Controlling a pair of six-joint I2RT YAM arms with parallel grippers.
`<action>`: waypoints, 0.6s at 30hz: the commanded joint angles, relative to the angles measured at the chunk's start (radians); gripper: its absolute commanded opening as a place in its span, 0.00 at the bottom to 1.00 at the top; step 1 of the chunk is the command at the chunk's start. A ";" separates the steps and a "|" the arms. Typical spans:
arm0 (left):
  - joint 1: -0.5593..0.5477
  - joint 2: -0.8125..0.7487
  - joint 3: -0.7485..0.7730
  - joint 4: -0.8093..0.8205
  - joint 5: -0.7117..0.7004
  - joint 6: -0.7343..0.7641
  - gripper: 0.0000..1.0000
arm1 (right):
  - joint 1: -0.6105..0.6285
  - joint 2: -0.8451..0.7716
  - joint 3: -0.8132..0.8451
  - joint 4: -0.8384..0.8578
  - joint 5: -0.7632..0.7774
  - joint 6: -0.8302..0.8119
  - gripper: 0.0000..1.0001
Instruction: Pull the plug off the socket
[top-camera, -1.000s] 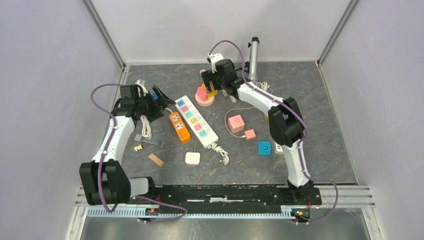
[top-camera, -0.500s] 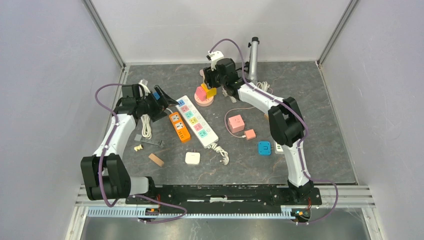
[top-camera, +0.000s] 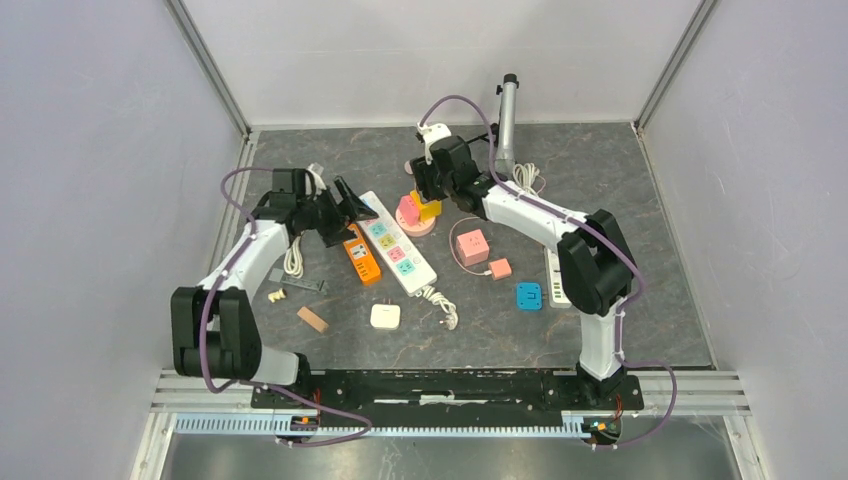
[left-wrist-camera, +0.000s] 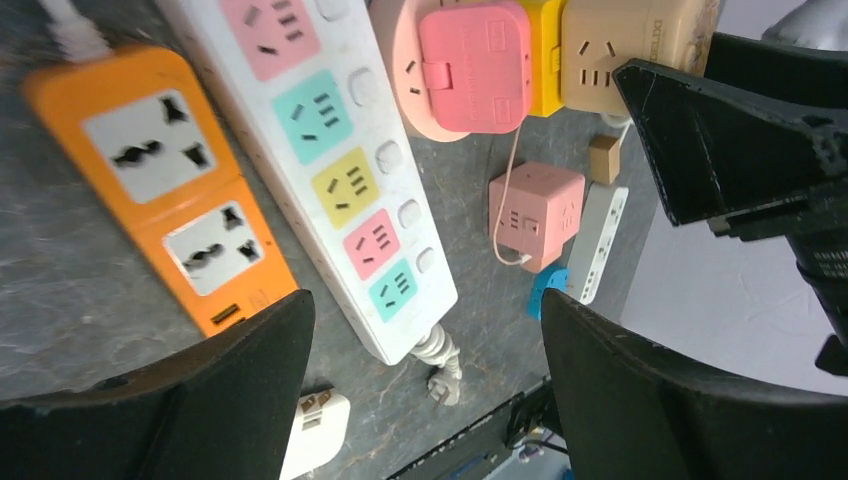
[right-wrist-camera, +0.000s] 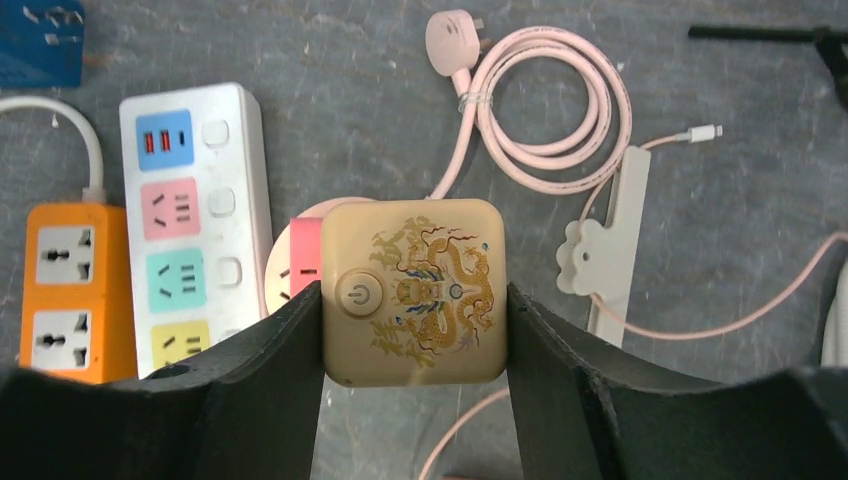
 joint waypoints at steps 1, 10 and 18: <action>-0.068 0.041 0.049 0.047 0.008 -0.050 0.89 | 0.022 -0.089 -0.082 -0.139 0.081 0.069 0.46; -0.176 0.189 0.156 0.098 -0.042 -0.110 0.87 | 0.023 -0.160 -0.216 -0.048 0.052 0.103 0.79; -0.240 0.356 0.309 -0.001 -0.200 -0.150 0.84 | 0.023 -0.163 -0.188 -0.018 0.040 0.078 0.85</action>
